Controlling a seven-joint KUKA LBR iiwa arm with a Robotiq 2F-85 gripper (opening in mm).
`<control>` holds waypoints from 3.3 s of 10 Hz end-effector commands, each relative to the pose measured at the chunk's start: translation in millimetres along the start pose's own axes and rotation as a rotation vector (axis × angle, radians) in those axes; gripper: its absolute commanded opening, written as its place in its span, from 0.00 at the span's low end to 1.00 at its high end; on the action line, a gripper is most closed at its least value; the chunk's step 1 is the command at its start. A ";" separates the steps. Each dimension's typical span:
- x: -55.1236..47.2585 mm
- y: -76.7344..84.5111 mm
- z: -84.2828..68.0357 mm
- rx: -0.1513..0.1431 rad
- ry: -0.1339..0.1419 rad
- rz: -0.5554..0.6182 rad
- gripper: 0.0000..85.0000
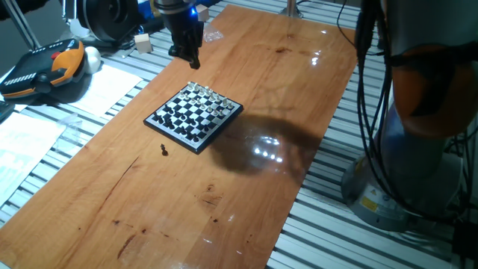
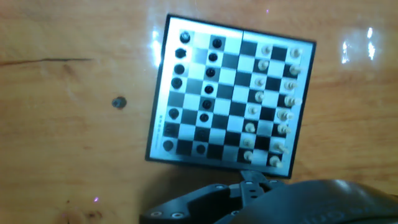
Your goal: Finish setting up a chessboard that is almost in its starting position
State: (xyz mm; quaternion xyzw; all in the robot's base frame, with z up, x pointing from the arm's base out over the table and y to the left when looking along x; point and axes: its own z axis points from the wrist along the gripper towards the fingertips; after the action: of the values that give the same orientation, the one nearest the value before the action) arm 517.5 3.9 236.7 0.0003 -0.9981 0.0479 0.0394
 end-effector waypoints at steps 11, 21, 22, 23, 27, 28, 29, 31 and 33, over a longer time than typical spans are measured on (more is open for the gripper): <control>-37.8 126.4 69.5 -0.017 -0.027 0.072 0.20; -60.0 141.9 130.6 -0.057 -0.084 0.068 0.40; -60.5 142.5 133.6 -0.060 -0.084 0.068 0.40; -60.7 143.2 136.4 -0.056 -0.087 0.069 0.40; -63.0 146.0 147.1 -0.064 -0.091 0.068 0.40; -63.6 146.0 149.9 -0.068 -0.093 0.066 0.40; -64.1 146.3 154.3 -0.073 -0.086 0.069 0.40; -64.2 147.6 158.6 -0.076 -0.094 0.069 0.40; -64.0 147.3 157.2 -0.073 -0.092 0.069 0.40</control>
State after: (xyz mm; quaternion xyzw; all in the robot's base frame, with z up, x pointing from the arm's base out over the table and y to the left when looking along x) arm 568.2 135.4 61.6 -0.0333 -0.9993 0.0127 -0.0083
